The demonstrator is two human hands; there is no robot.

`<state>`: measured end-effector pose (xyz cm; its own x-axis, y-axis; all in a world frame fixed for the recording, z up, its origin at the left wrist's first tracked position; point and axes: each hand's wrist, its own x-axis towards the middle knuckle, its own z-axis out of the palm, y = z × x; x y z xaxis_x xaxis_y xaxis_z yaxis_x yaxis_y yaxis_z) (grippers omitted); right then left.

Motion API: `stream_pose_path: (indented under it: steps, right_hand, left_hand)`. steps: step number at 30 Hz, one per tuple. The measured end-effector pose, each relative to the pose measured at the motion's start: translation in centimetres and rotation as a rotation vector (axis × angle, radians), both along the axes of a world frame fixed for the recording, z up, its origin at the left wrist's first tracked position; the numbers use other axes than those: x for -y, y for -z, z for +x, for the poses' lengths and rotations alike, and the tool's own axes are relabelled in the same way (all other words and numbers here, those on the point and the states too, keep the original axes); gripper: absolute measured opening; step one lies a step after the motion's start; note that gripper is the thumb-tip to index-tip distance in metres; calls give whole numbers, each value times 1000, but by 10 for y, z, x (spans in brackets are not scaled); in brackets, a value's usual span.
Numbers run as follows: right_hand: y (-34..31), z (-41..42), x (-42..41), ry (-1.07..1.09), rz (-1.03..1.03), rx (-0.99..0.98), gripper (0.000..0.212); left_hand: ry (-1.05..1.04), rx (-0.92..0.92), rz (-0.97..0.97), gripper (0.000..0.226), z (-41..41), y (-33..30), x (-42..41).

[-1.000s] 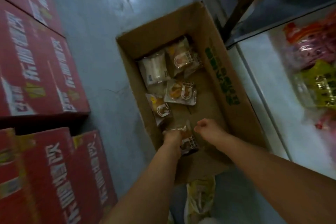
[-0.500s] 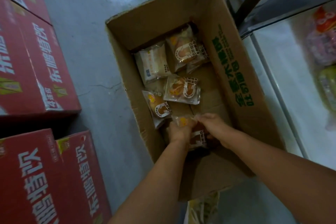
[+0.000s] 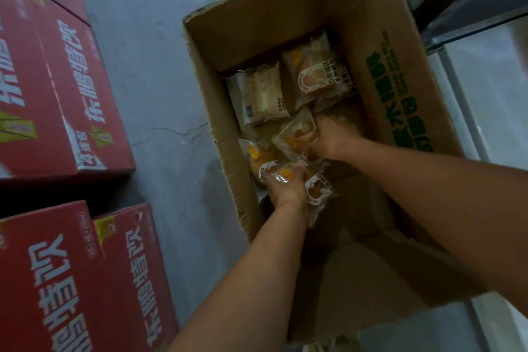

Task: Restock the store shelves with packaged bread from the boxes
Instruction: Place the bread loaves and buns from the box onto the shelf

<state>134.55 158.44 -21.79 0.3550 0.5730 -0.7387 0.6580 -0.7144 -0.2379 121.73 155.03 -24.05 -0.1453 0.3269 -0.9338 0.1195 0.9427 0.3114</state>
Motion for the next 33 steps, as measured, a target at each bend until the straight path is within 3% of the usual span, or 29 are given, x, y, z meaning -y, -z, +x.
stream_pose_path:
  steps: [7,9,12,15,20,28,33]
  right_hand:
    - [-1,-5,26,259,-22,-93,41]
    - [-11,-5,36,296,-7,-62,53]
    - [-37,-7,50,505,117,-190,64]
    - [-73,-12,65,598,209,-307,61]
    - [-144,-26,88,702,365,-322,51]
    - [-287,-43,136,1016,580,-358,33]
    - [-377,-51,167,1300,762,-341,39]
  left_hand:
    - [20,49,-69,84,-6,-8,-2]
    - [25,43,-61,76,-11,-21,1]
    - [14,58,-42,66,-16,-51,4]
    - [34,86,-8,55,-21,-83,4]
    - [102,71,71,41,-32,-145,3]
    - [218,116,187,40,-52,-281,-4]
    - [285,211,207,30,-52,-372,22]
